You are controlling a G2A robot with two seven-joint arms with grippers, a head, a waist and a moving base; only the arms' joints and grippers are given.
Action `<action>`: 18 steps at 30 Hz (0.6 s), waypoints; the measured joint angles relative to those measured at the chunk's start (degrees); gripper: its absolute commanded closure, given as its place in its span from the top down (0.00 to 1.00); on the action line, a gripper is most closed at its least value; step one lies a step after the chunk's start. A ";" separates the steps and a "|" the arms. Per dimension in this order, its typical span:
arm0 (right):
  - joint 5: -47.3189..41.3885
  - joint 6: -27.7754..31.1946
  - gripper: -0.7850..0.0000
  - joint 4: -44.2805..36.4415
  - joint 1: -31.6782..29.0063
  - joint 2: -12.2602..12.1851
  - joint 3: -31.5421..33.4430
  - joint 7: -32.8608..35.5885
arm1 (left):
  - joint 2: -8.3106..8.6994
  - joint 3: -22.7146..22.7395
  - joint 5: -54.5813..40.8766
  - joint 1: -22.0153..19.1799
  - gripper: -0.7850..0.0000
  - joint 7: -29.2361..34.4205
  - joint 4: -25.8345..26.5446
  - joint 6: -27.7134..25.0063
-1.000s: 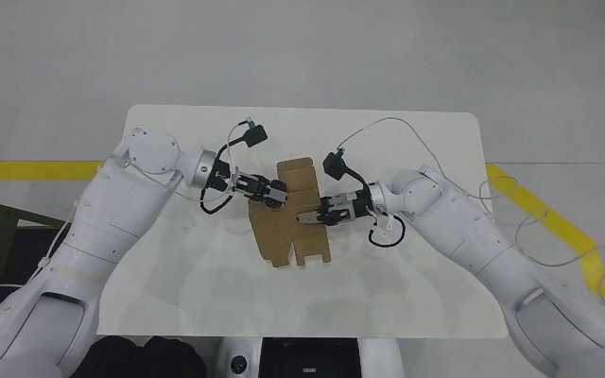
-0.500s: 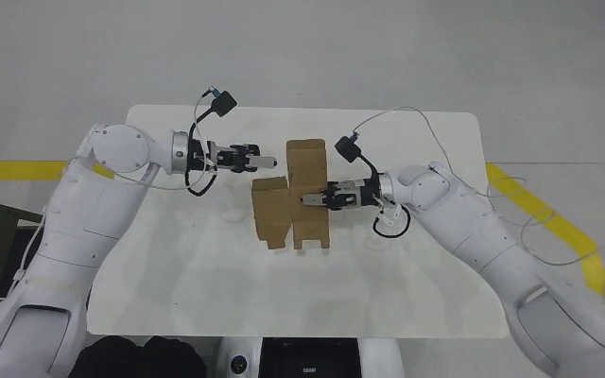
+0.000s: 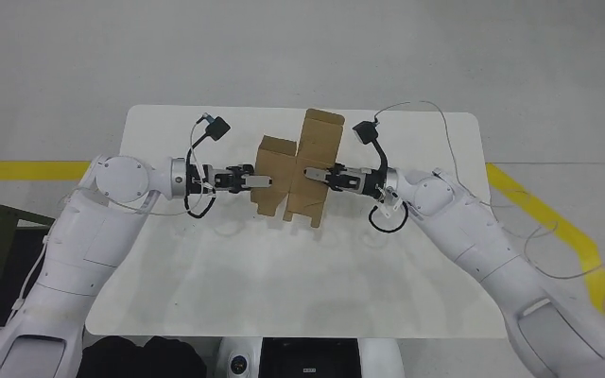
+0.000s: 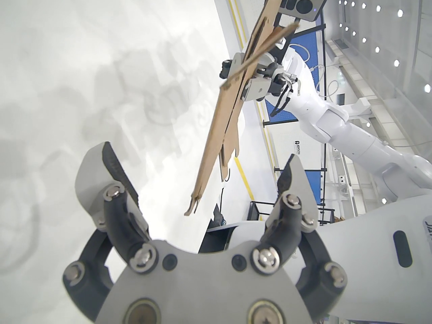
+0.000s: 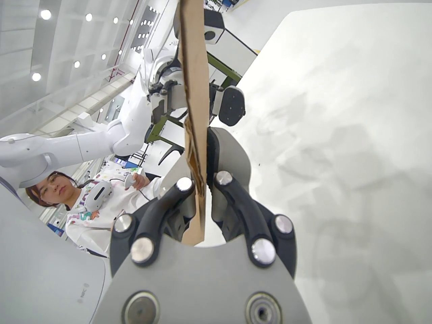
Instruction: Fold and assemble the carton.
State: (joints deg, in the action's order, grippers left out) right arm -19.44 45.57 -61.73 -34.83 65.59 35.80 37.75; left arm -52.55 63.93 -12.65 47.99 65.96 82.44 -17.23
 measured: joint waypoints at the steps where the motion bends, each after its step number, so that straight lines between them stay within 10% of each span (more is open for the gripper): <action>1: 0.14 -0.22 0.00 -0.28 -0.33 -0.02 0.35 -0.42 | 0.00 0.05 -0.09 0.19 1.00 -0.23 0.09 0.01; 2: 0.26 -0.50 0.00 -0.62 -0.75 -0.05 0.80 -0.87 | 0.00 0.07 -0.18 0.44 1.00 -0.48 0.16 0.11; 4: 0.44 -0.81 0.00 -0.99 -1.29 -0.08 1.43 -1.20 | -0.01 0.03 -0.31 0.76 0.40 -0.63 0.22 0.34; 7: 0.57 -0.99 0.00 -1.35 -2.05 -0.11 2.35 -1.26 | -0.07 -0.09 -1.02 1.10 0.00 -0.54 0.28 0.81; 18: 0.83 -1.47 0.04 -1.80 -3.36 0.32 4.55 0.16 | -0.27 0.18 -3.59 1.33 0.00 -0.47 -0.08 1.41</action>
State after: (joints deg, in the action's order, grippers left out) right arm -18.61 44.10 -63.53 -38.20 65.91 40.35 37.92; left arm -52.82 64.11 -16.24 49.33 65.49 82.35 -15.82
